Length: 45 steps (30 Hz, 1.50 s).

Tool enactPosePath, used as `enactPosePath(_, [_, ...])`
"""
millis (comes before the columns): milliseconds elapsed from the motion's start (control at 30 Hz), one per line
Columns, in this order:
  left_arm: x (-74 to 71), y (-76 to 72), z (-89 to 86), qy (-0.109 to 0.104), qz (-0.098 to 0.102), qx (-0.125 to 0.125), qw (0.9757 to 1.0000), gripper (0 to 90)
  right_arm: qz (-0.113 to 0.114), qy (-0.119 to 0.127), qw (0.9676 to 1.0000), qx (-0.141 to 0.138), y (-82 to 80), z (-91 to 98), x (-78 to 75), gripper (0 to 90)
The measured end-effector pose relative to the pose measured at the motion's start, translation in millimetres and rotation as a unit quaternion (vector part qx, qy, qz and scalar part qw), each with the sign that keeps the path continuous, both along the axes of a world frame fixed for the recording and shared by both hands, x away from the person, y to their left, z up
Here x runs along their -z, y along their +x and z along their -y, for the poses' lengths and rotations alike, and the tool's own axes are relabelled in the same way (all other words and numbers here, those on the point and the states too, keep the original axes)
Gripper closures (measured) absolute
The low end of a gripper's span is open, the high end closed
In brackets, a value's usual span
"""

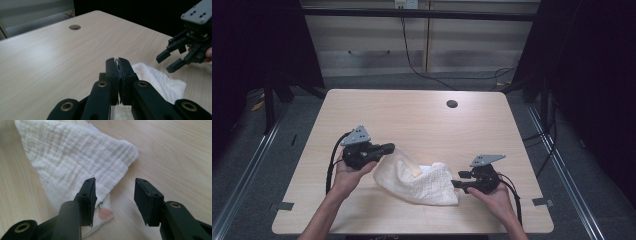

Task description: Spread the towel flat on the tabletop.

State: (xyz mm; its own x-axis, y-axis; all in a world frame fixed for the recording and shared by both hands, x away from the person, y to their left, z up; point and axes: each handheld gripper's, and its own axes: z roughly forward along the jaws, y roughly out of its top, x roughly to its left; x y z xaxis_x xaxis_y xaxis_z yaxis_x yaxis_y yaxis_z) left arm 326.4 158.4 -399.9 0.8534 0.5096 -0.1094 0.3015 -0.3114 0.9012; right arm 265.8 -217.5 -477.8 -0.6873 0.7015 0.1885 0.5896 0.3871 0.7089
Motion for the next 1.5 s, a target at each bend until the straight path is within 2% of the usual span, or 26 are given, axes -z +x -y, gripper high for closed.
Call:
enactPosePath(33, [0.0,0.0,0.0,0.0,0.0,0.0,1.0,87.8,0.0,0.0,1.0,0.0,0.0,0.0,0.0,52.6])
enactPosePath(167, [-31.5,3.0,8.2,-0.009,0.031,0.0,0.9995,87.9,0.004,0.001,1.0,0.002,-0.6,1.1,-2.4,52.5])
enactPosePath(300, [-59.1,-1.2,16.8,-0.022,0.057,0.012,0.9981,87.9,0.006,0.004,1.0,0.004,-0.2,3.5,-3.2,52.3])
enactPosePath(367, [-67.3,-5.5,18.0,-0.023,0.065,0.017,0.9975,87.9,0.004,0.004,1.0,0.006,-0.7,4.7,-3.3,52.2])
enactPosePath(433, [-67.1,-9.9,15.4,-0.02,0.069,0.018,0.9972,87.8,0.007,0.002,1.0,0.005,-1.3,5.1,-3.5,52.1])
enactPosePath(533, [-52.2,-12.5,3.5,-0.007,0.055,0.008,0.9984,87.8,0.007,0.002,1.0,0.003,-1.5,4.7,-3.2,52.2])
enactPosePath(667, [-18.5,-7.0,-21.8,0.008,0.019,-0.025,0.9995,87.8,0.005,0.002,1.0,0.001,-0.2,2.7,-3.4,52.7])
enactPosePath(767, [2.4,-2.5,-40.1,0.012,-0.008,-0.051,0.9986,87.8,0.003,0.003,1.0,0.0,4.6,-0.3,-4.6,53.9])
enactPosePath(867, [18.8,1.5,-53.2,0.015,-0.026,-0.07,0.9971,87.7,-0.001,0.001,1.0,-0.001,14.2,-4.5,-4.4,55.1])
enactPosePath(1033, [40.6,5.2,-64.6,0.003,-0.052,-0.087,0.9948,87.7,-0.008,-0.01,0.9999,-0.003,38.2,-14.1,0.2,61.3])
enactPosePath(1133, [47.6,7.5,-62.8,0.021,-0.058,-0.089,0.9941,87.7,-0.007,-0.013,0.9999,-0.006,56.1,-19.4,2.6,63.8])
enactPosePath(1167, [48.4,8.4,-62.7,0.019,-0.06,-0.087,0.9942,87.7,-0.006,-0.017,0.9998,-0.01,67.2,-23.1,3.6,63.8])
enactPosePath(1200, [48.8,8.9,-62.4,0.016,-0.062,-0.087,0.9942,87.7,-0.006,-0.017,0.9998,-0.01,67.2,-23.1,3.6,63.8])
enactPosePath(1267, [50.4,10.1,-61.6,0.02,-0.064,-0.085,0.9941,87.6,-0.014,-0.014,0.9997,-0.013,76.7,-26.7,4.6,63.2])
enactPosePath(1333, [52.3,10.5,-61.5,0.022,-0.066,-0.085,0.994,87.5,-0.013,-0.019,0.9996,-0.016,84.5,-30.0,6.1,62.9])
enactPosePath(1400, [53.9,10.7,-61.8,0.022,-0.069,-0.086,0.9936,87.4,-0.016,-0.016,0.9995,-0.02,93.0,-33.7,9.1,62.3])
enactPosePath(1467, [54.6,11.1,-62.4,0.023,-0.07,-0.085,0.9936,87.4,-0.021,-0.015,0.9995,-0.018,94.8,-34.1,10.0,62.7])
enactPosePath(1500, [54.8,11.2,-62.8,0.022,-0.07,-0.087,0.9935,87.3,-0.023,-0.007,0.9994,-0.024,97.7,-33.9,12.2,63.6])
